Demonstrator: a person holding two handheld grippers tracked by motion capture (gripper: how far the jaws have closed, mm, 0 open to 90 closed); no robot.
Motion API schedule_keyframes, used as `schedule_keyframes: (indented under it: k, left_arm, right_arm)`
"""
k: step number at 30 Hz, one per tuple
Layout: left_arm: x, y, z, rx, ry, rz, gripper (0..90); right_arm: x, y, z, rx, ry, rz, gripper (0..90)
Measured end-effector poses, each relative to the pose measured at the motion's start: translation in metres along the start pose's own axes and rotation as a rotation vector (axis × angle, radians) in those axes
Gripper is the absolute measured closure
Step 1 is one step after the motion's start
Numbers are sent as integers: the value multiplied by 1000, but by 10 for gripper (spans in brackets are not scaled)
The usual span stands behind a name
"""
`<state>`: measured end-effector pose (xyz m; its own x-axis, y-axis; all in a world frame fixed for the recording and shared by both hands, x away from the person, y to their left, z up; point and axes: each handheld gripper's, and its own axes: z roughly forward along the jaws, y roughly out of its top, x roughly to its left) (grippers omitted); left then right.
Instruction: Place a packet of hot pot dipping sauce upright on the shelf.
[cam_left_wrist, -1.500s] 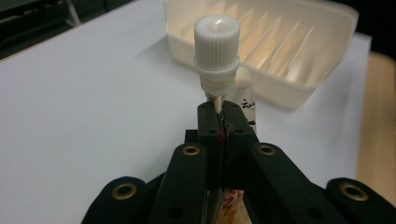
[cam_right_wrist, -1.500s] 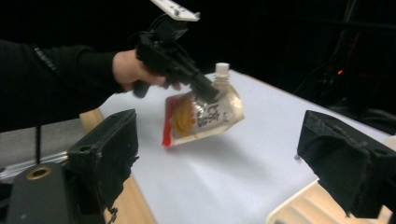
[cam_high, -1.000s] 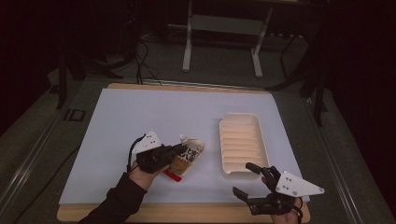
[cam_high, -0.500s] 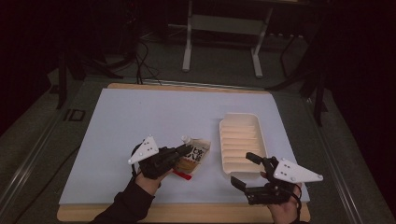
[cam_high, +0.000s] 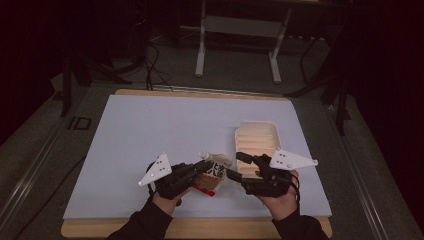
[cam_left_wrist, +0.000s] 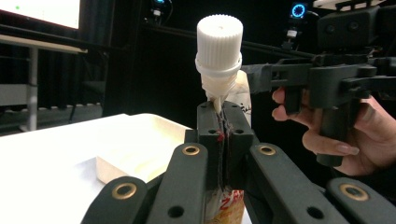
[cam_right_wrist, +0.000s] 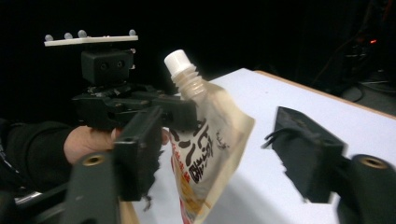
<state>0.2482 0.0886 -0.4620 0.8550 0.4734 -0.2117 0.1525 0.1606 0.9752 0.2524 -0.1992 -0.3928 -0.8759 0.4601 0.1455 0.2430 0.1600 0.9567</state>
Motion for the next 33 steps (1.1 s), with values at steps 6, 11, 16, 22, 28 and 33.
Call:
schedule_keyframes:
  k: [6, 11, 16, 22, 28, 33]
  left_arm:
    - [-1, 0, -1, -31, -25, 3, 884]
    - [-3, 1, -2, -62, -28, 33, 883]
    - [-1, -2, -1, -73, -35, 7, 883]
    - [0, -6, -1, -71, -43, 3, 881]
    - [3, -8, -1, -75, -67, -23, 877]
    - [5, -7, -1, -75, -81, -38, 868]
  right_arm:
    - [-1, -2, 9, 19, 0, 0, 510]
    - [-1, -2, 16, 41, 38, 10, 637]
    - [-5, -1, 16, 38, 55, 31, 726]
    - [-5, 1, 18, 64, 54, 1, 805]
    - [-7, 6, 18, 58, 79, 11, 832]
    - [-6, 12, 18, 64, 100, 3, 874]
